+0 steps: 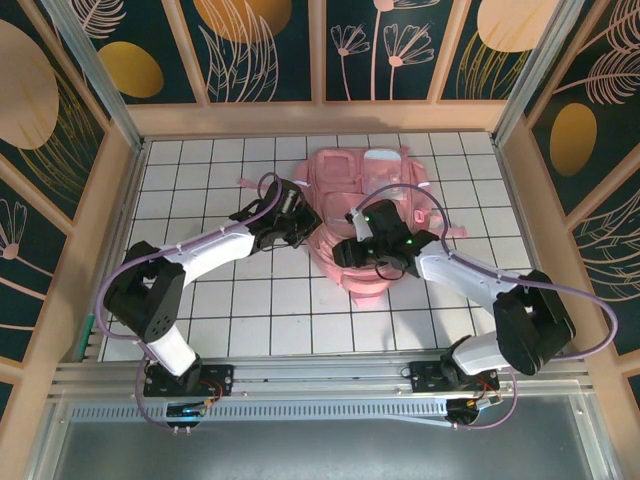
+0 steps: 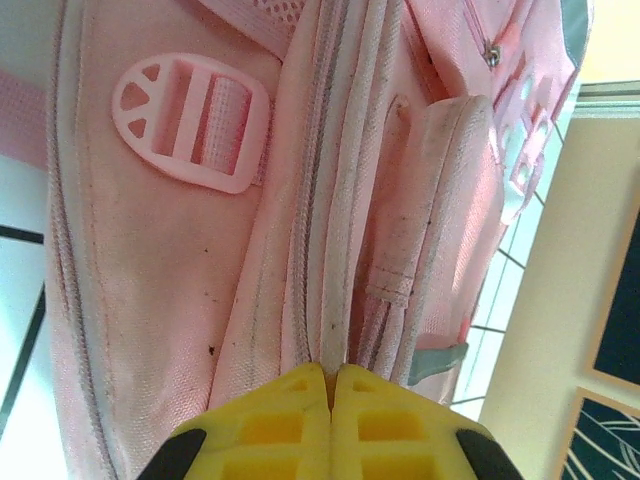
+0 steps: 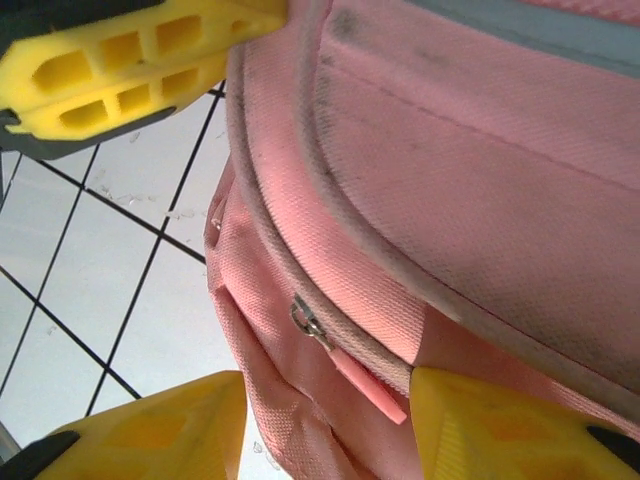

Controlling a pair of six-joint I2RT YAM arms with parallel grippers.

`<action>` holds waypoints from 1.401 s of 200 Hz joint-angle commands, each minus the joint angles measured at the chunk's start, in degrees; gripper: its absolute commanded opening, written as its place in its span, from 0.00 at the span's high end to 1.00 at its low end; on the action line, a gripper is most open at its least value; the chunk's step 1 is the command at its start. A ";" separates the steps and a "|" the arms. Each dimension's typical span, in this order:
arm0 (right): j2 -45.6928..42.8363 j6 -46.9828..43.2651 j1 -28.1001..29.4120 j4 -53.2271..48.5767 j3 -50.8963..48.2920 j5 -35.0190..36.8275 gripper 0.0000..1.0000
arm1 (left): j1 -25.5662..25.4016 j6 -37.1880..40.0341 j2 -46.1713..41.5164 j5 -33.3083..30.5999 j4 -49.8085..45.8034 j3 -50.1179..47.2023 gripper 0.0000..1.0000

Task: Pack books, pencil case, and school supplies into a backpack

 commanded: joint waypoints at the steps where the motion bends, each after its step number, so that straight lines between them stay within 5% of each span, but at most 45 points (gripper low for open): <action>1: -2.65 2.10 -3.05 -4.10 1.50 1.60 0.48 | 0.05 -5.72 -3.35 3.72 5.14 -0.29 1.00; 39: -2.96 3.61 -4.14 -3.91 1.32 -2.29 0.46 | 0.00 -6.13 -3.24 3.86 5.04 0.06 1.00; 63: -2.94 4.37 -3.04 -3.73 1.41 -2.39 0.54 | 0.03 -6.41 -3.04 3.68 4.94 0.28 1.00; 84: -4.11 5.27 -1.11 -5.60 1.99 2.31 0.60 | 0.00 -6.78 -2.86 3.50 5.11 0.12 1.00; 130: -10.37 10.55 1.73 -7.65 -0.03 10.50 0.55 | 0.02 -6.99 -2.51 2.89 5.05 0.44 1.00; 174: -7.39 10.72 3.49 -4.18 -1.32 6.97 0.65 | 0.00 -7.05 -2.46 2.78 4.76 0.89 1.00; 280: 1.05 9.12 4.16 6.34 -2.40 6.62 0.62 | 0.04 -7.75 -2.42 3.15 5.89 0.19 1.00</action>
